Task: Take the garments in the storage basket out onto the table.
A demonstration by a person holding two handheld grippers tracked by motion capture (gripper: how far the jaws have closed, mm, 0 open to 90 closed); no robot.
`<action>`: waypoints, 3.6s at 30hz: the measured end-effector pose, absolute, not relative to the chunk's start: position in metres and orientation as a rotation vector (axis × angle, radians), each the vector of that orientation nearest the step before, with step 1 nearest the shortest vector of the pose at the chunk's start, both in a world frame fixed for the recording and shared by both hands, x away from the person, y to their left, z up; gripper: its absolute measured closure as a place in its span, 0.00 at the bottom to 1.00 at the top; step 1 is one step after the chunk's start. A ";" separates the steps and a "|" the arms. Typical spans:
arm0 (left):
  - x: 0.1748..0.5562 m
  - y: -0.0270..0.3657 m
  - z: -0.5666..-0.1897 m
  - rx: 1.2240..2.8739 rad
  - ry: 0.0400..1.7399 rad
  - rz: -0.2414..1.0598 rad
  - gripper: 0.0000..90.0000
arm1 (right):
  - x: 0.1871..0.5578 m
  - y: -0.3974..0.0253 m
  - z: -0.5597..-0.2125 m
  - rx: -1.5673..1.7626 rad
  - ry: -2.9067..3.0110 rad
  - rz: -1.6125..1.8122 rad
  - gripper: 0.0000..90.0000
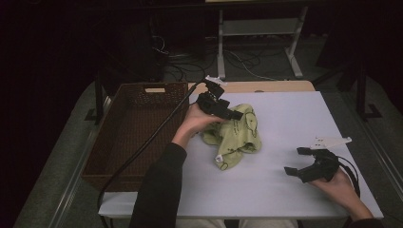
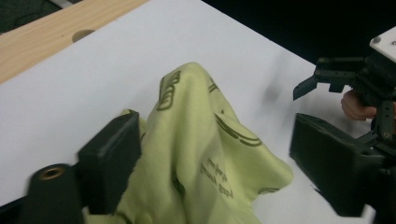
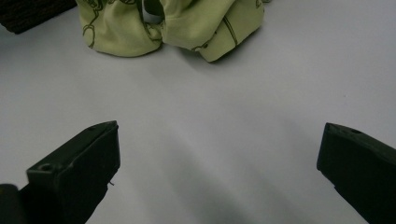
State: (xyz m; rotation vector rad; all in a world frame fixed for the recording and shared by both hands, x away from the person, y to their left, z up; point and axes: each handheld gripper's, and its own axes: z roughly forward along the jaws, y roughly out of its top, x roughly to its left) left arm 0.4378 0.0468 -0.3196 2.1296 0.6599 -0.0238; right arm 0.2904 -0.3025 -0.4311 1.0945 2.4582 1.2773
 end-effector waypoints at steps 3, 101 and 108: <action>0.436 0.048 -0.316 2.150 0.676 0.007 0.04 | 0.290 -0.302 -0.431 1.098 2.458 1.277 0.00; 0.322 0.266 -0.326 1.914 0.899 0.194 0.00 | 0.292 -0.299 -0.433 1.106 2.473 1.258 0.00; 0.308 0.274 -0.330 1.884 0.900 0.193 0.00 | 0.291 -0.299 -0.432 1.106 2.473 1.258 0.00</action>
